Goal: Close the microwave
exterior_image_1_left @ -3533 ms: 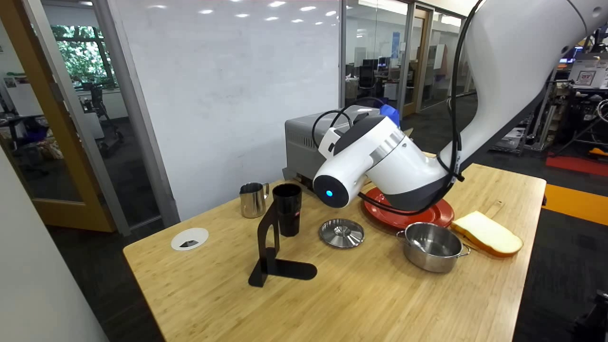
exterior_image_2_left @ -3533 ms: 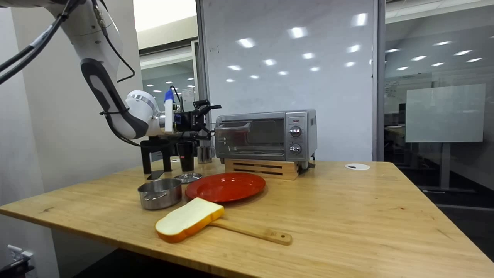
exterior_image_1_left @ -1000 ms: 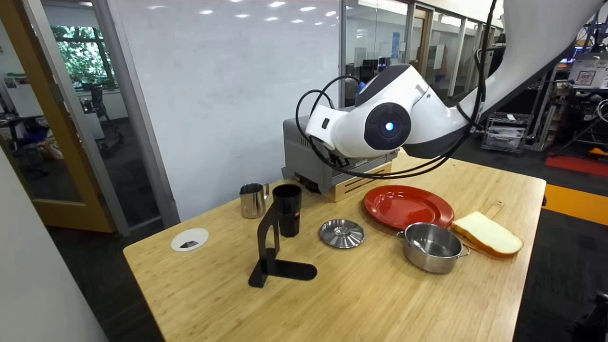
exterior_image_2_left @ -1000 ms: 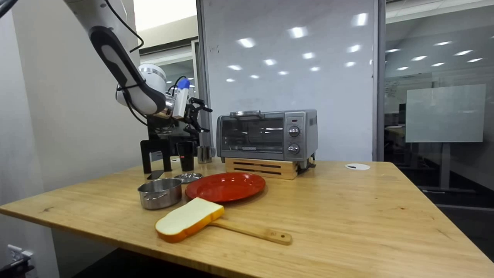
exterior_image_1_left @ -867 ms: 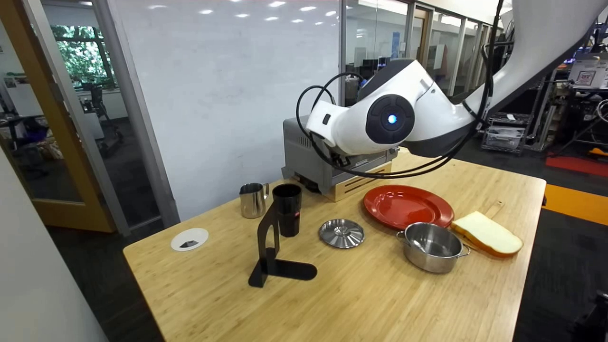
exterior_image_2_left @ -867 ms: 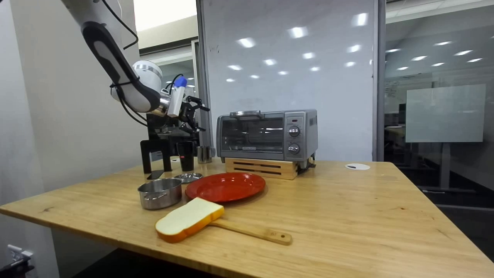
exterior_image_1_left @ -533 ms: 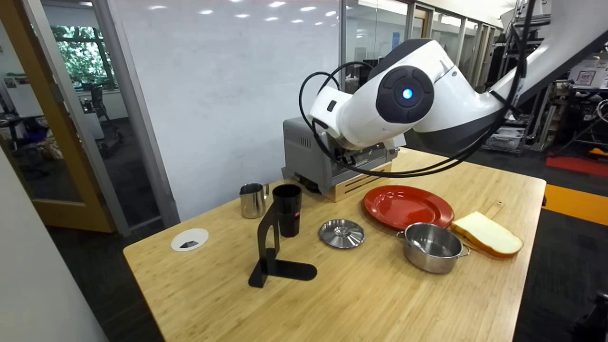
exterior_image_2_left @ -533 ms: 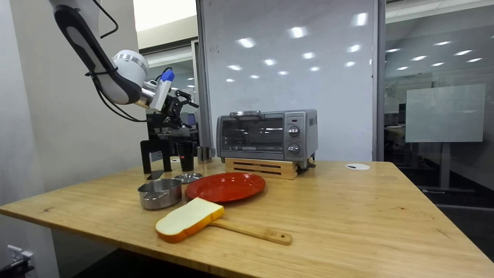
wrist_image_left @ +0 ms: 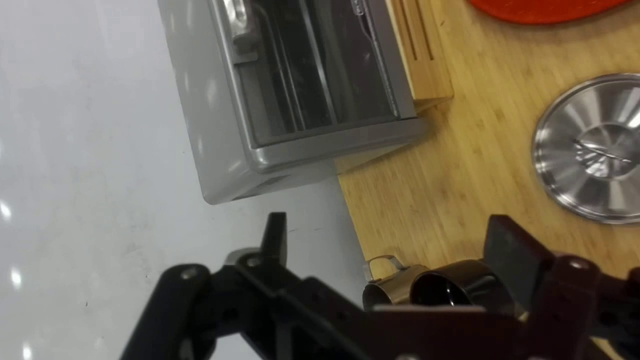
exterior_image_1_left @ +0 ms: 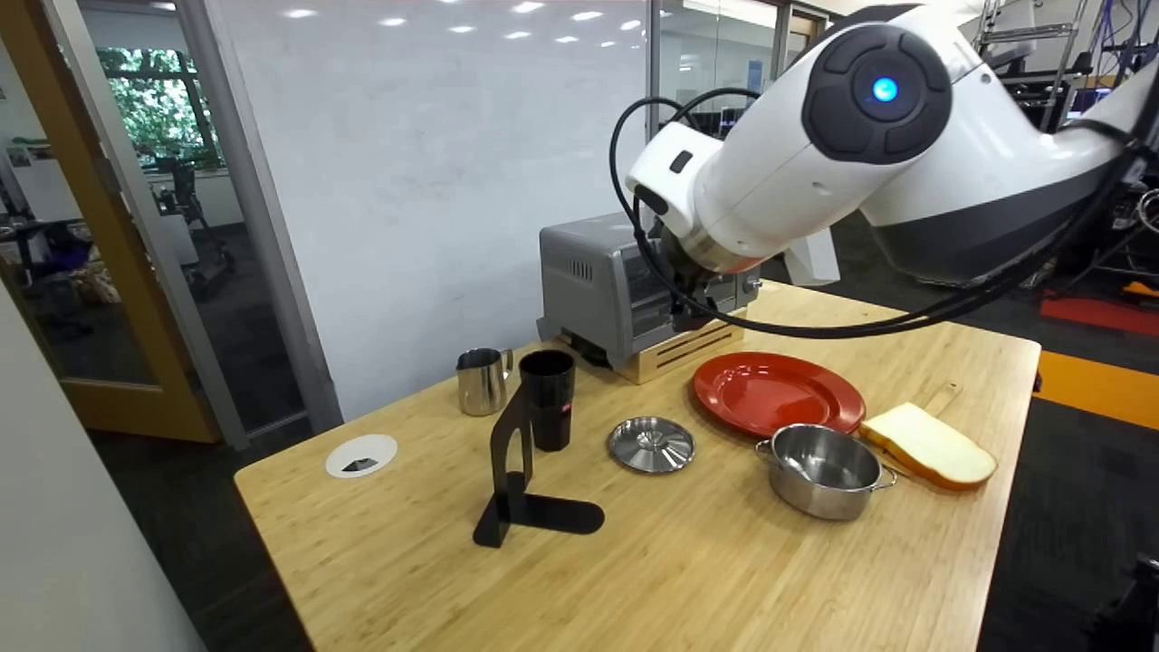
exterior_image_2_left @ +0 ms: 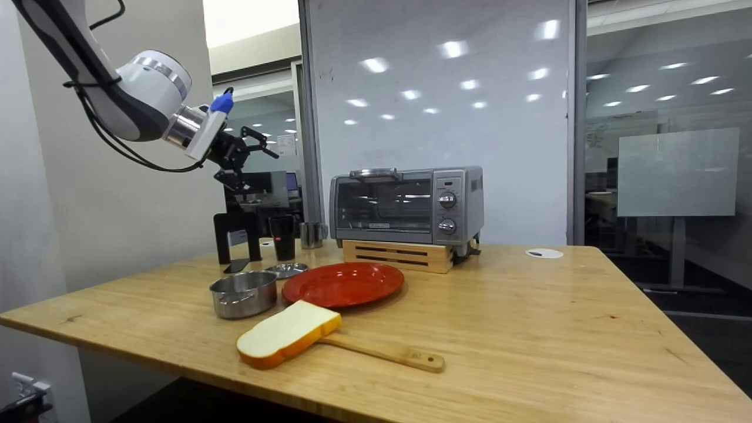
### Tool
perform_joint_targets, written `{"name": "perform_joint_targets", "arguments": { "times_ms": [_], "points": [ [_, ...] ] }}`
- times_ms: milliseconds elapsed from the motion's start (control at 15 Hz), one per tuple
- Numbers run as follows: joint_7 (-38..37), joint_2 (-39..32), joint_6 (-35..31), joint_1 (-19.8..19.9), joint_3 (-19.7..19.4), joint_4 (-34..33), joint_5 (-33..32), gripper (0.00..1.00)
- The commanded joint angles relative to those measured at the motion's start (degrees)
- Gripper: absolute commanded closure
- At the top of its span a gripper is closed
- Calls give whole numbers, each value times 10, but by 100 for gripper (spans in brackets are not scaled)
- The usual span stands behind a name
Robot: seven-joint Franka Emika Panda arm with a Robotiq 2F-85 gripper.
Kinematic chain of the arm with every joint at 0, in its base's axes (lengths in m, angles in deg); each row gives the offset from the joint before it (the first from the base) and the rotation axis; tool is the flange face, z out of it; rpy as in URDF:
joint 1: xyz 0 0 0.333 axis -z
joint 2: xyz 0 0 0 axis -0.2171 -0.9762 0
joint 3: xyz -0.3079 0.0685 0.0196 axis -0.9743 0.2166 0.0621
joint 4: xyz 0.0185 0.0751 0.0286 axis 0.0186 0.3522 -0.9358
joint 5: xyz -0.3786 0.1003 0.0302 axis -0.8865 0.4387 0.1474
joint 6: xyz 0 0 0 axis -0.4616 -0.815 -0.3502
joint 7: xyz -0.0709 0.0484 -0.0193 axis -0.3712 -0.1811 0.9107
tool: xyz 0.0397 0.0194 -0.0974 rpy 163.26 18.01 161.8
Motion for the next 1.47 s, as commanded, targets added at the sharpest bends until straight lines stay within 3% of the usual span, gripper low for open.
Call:
{"name": "perform_joint_targets", "arguments": {
  "times_ms": [0, 200, 667, 1000, 1133, 1200, 1400],
  "points": [
    [-22, 83, -4, -1, -3, 90, 64, 0],
    [-51, 149, -7, -1, -8, 154, 117, 0],
    [-56, 277, -160, 8, -52, 298, 241, 0],
    [-78, 335, -307, 17, -148, 382, 249, 0],
    [-84, 340, -337, 22, -188, 401, 257, 0],
    [-101, 305, -343, 11, -216, 372, 247, 0],
    [-107, 299, -366, 1, -278, 378, 269, 0]
  ]
}}
